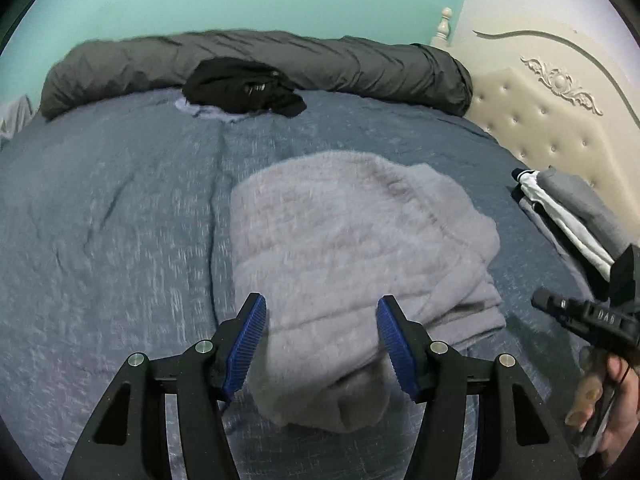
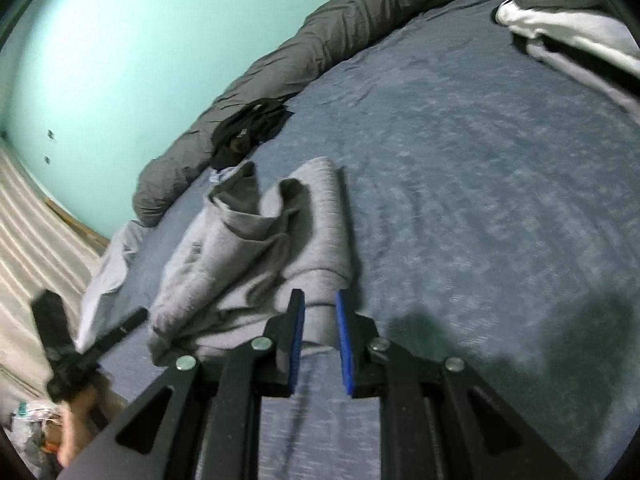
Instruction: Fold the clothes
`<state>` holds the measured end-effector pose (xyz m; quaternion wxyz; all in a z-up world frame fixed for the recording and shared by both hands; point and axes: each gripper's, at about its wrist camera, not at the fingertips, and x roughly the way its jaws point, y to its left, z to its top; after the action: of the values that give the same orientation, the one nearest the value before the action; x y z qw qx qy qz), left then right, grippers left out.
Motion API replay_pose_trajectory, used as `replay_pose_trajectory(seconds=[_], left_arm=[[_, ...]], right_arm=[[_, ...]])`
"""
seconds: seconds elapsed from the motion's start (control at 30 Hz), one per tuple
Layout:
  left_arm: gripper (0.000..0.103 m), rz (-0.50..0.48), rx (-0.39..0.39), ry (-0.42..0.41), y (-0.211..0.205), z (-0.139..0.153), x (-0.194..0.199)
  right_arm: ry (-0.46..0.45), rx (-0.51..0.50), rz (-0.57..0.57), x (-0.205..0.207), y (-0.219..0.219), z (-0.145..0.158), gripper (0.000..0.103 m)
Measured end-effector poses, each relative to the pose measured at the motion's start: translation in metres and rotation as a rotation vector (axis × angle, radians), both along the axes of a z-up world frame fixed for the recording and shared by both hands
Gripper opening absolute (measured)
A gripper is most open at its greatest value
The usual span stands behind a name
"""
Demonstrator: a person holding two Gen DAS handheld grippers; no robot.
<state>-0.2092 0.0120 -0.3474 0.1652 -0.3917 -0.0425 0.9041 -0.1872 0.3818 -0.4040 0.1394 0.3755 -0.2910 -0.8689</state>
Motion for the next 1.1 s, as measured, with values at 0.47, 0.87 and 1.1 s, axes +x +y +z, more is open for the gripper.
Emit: replay_pose_trajectory(seconds=[0.47,0.87,1.1], left_arm=[[0.062,-0.019,0.046,0.006,-0.019,-0.013,0.009],[0.062,0.006,0.115,0.002,-0.044,-0.002,0.011],[0.062,0.004,0.138,-0.01,-0.049,0.001,0.01]], right_arm=[[0.033,-0.087,0.065,-0.031,-0.045,0.017,0.048],[-0.108,-0.056,0.053,-0.076,-0.07,0.02,0.048],[-0.116,-0.072,0.032,-0.083,-0.071,0.016,0.018]])
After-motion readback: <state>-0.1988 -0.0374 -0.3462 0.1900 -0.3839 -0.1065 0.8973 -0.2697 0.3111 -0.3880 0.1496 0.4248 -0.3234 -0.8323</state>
